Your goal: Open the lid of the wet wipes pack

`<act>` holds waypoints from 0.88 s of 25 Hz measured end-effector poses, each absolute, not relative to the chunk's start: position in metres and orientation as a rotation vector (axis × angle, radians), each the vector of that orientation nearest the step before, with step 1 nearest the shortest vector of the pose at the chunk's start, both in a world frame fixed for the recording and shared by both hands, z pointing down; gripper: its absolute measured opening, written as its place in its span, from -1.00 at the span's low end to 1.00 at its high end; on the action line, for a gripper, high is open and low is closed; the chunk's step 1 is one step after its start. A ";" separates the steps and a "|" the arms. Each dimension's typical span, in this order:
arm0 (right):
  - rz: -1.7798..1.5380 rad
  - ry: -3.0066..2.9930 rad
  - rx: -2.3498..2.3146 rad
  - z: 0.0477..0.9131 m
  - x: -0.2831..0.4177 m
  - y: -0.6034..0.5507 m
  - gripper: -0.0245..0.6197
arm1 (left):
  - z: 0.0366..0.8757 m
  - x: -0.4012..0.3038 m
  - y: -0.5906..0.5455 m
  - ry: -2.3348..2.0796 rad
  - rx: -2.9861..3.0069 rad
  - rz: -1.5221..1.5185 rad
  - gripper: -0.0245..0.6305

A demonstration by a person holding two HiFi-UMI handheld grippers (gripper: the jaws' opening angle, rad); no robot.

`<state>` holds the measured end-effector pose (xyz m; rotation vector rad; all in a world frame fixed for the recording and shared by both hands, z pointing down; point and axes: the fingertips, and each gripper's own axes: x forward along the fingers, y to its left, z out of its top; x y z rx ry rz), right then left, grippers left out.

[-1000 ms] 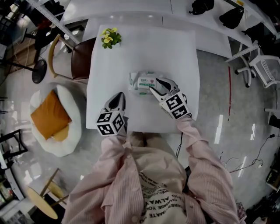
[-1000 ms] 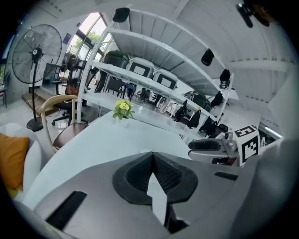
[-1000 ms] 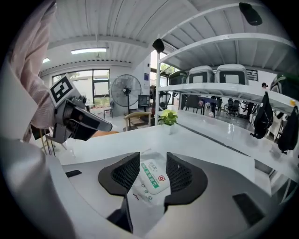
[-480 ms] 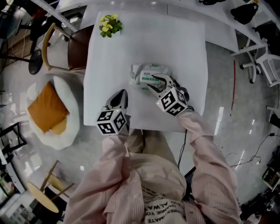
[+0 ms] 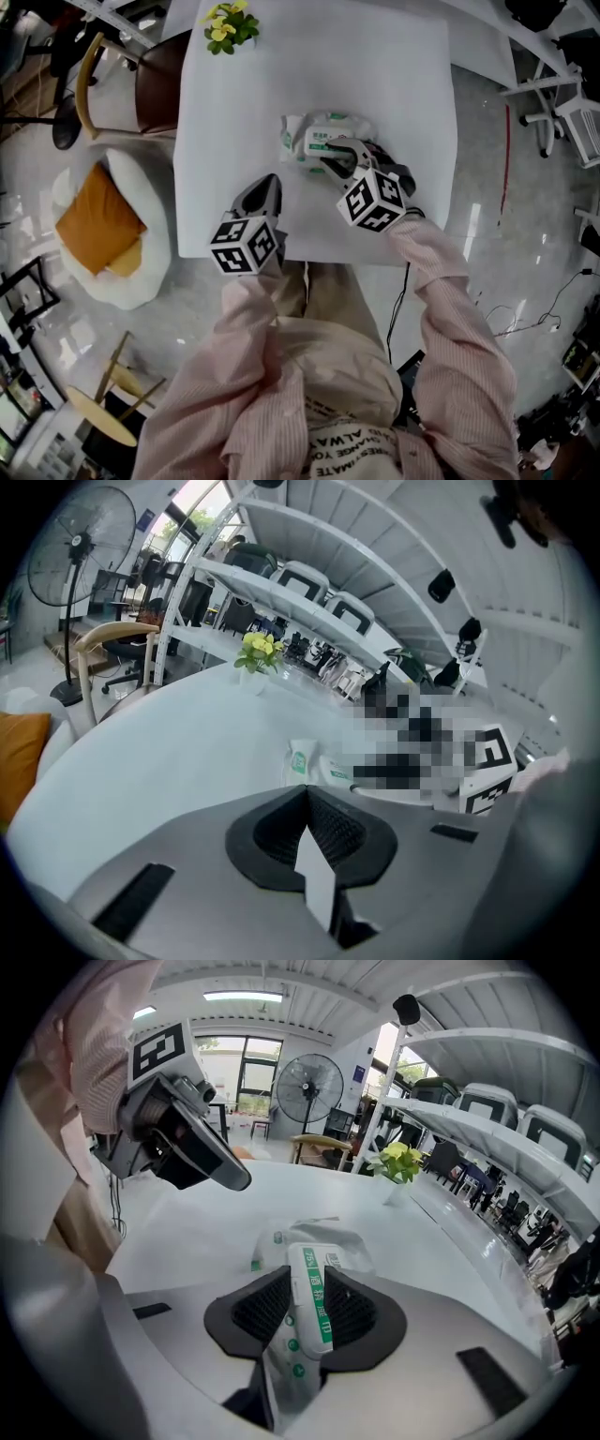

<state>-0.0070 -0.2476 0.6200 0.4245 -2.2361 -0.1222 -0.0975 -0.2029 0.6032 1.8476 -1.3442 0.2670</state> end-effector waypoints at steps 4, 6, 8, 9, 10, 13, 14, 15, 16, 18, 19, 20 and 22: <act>-0.162 -2.219 0.395 0.622 -0.008 -0.244 -0.67 | 0.606 -0.096 -0.203 -1.329 1.850 0.270 -0.93; -0.177 -2.214 0.386 0.622 -0.009 -0.242 -0.72 | 0.606 -0.096 -0.204 -1.325 1.851 0.269 -0.93; -0.181 -2.214 0.386 0.622 -0.009 -0.242 -0.73 | 0.606 -0.096 -0.205 -1.323 1.853 0.269 -0.93; -0.179 -2.215 0.387 0.622 -0.009 -0.242 -0.73 | 0.606 -0.096 -0.206 -1.322 1.855 0.270 -0.93; -0.178 -2.215 0.386 0.622 -0.009 -0.241 -0.75 | 0.605 -0.096 -0.207 -1.322 1.855 0.270 -0.93; -0.172 -2.219 0.380 0.621 -0.009 -0.241 -0.78 | 0.605 -0.096 -0.209 -1.322 1.856 0.270 -0.93; -0.162 -2.223 0.380 0.620 -0.008 -0.241 -0.78 | 0.604 -0.095 -0.209 -1.323 1.857 0.270 -0.93; -0.147 -2.228 0.381 0.620 -0.008 -0.241 -0.79 | 0.604 -0.095 -0.209 -1.323 1.858 0.270 -0.93; -0.128 -2.233 0.382 0.619 -0.008 -0.242 -0.79 | 0.604 -0.096 -0.209 -1.323 1.858 0.271 -0.93; -0.075 -2.248 0.384 0.618 -0.008 -0.243 -0.80 | 0.604 -0.097 -0.210 -1.324 1.857 0.273 -0.93; -0.043 -2.257 0.387 0.617 -0.008 -0.244 -0.80 | 0.604 -0.097 -0.210 -1.325 1.857 0.274 -0.93; -0.010 -2.266 0.391 0.616 -0.008 -0.245 -0.80 | 0.604 -0.097 -0.211 -1.325 1.858 0.275 -0.93; 0.046 -2.280 0.398 0.614 -0.007 -0.246 -0.80 | 0.604 -0.097 -0.212 -1.325 1.861 0.278 -0.93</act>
